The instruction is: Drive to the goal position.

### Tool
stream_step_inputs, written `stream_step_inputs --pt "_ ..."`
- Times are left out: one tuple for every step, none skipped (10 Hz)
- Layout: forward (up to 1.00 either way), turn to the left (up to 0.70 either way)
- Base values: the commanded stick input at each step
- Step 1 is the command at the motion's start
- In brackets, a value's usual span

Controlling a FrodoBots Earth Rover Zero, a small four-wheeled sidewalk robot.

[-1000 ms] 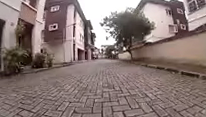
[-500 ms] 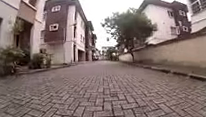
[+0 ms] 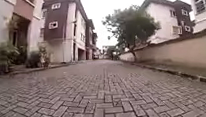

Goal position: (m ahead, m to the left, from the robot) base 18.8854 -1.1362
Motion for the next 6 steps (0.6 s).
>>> stream_step_inputs --pt "0.7 0.0" --pt "0.7 0.0" --pt "0.7 0.0" --pt "0.7 0.0" --pt "0.7 0.0" --pt "0.7 0.0"
